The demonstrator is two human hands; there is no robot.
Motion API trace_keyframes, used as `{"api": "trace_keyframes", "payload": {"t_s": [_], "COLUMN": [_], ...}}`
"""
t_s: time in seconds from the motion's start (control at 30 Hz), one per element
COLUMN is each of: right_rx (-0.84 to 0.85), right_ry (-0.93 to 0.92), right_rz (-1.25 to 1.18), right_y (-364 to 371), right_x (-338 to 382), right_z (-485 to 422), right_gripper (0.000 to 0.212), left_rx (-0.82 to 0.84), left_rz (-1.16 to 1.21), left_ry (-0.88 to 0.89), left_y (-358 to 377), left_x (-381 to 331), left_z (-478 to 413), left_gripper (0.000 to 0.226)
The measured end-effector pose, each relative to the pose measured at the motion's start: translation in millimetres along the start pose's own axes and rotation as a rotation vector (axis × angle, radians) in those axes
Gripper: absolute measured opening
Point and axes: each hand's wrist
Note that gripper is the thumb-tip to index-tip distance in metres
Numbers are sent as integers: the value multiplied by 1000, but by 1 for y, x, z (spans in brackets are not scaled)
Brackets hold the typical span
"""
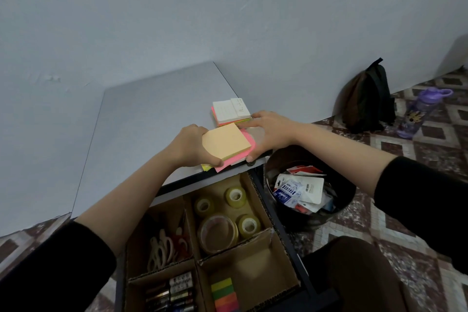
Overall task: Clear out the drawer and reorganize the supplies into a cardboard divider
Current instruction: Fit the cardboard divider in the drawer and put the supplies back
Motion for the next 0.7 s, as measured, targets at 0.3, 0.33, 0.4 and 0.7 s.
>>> {"api": "trace_keyframes", "payload": {"t_s": [0.3,0.33,0.4,0.7], "right_rx": [80,87,97,106], "right_ry": [62,67,75,125], "right_rz": [-49,-67,-80,-130], "right_y": [2,1,-2,-10], "right_x": [11,10,8,-12], "right_z": [-17,-17,-16,-6], "right_gripper": [88,88,88,85], "left_rx": [-7,-5,-2,7], "left_rz": [5,5,11,19], "left_ry": [-64,-65,-69,-48], "left_y": [-5,-4,-4,2], "left_x": [24,26,28,28], "left_z": [15,16,16,15], "left_gripper": [58,59,58,63]}}
Point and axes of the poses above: each hand's wrist, its own z-axis away from the middle knuckle, its own y-axis out of the palm, x = y × z, and after that the axes turned 4 degrees about x, right-handed
